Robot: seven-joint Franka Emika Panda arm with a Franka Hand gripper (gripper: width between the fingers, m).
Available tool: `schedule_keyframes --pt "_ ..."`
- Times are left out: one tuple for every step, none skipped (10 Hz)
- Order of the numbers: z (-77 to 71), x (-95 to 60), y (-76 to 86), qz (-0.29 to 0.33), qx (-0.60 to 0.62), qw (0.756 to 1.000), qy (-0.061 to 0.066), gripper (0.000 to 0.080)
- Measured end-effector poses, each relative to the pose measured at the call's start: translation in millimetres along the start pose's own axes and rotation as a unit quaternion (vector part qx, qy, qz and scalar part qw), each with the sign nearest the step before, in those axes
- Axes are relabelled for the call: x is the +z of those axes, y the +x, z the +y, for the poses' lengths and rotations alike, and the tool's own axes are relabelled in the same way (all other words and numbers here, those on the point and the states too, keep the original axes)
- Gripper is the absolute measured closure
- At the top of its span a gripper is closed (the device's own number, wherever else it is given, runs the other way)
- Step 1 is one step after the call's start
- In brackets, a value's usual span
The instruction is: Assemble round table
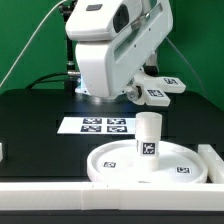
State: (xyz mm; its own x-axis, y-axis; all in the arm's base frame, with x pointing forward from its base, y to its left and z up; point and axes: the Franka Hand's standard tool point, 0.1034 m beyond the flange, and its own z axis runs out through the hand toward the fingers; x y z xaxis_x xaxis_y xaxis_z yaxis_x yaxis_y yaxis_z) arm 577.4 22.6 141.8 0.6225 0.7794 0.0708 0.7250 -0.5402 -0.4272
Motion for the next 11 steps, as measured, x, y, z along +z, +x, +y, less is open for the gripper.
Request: schedule_keyframes --pt "0.3 -0.1 0.1 0.000 0.000 1.000 0.000 0.0340" --pt "0.7 0.3 -0.6 0.000 0.000 1.000 0.000 0.0340" --pt "0.9 0.4 -1.0 0.000 0.001 1.000 0.000 0.0340" --pt "0.4 1.4 -0.7 -0.001 0.002 1.000 0.001 0.0340" --pt "-4.5 7.7 3.6 -0.003 0.014 1.000 0.006 0.0340" --pt "-7.9 11.4 9.2 -0.004 0.012 1.000 0.009 0.0340" --pt "-7.5 12.1 9.3 -0.004 0.012 1.000 0.010 0.0340" --pt "-6.8 11.9 8.1 -0.004 0.013 1.000 0.010 0.0340" --pt "-6.8 12.0 7.9 -0.004 0.013 1.000 0.010 0.0340" --pt "-6.7 12.1 7.7 -0.004 0.013 1.000 0.010 0.0340" --pt "-6.7 13.0 7.5 -0.004 0.014 1.000 0.010 0.0340"
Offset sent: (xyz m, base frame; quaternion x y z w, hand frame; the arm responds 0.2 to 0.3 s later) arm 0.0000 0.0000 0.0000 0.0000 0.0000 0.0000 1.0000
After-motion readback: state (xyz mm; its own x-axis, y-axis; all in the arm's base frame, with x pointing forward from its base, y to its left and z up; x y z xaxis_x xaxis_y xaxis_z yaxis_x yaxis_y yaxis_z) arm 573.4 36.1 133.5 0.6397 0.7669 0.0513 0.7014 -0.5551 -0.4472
